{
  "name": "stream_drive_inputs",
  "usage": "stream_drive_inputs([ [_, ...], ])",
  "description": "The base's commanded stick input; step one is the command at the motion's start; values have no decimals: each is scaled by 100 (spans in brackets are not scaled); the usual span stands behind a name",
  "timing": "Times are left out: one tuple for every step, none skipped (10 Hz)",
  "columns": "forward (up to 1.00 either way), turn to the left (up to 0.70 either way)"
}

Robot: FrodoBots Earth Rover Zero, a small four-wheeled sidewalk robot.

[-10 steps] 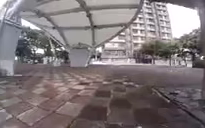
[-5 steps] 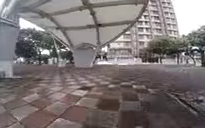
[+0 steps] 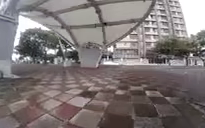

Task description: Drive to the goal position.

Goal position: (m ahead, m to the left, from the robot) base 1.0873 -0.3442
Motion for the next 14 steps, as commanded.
stream_drive_inputs([
  [100, 10],
  [100, 14],
  [100, 27],
  [100, 40],
  [100, 44],
  [100, 22],
  [100, 10],
  [100, 10],
  [100, 10],
  [100, 10],
  [100, 10],
  [100, 10],
  [100, 10],
  [100, 10],
])
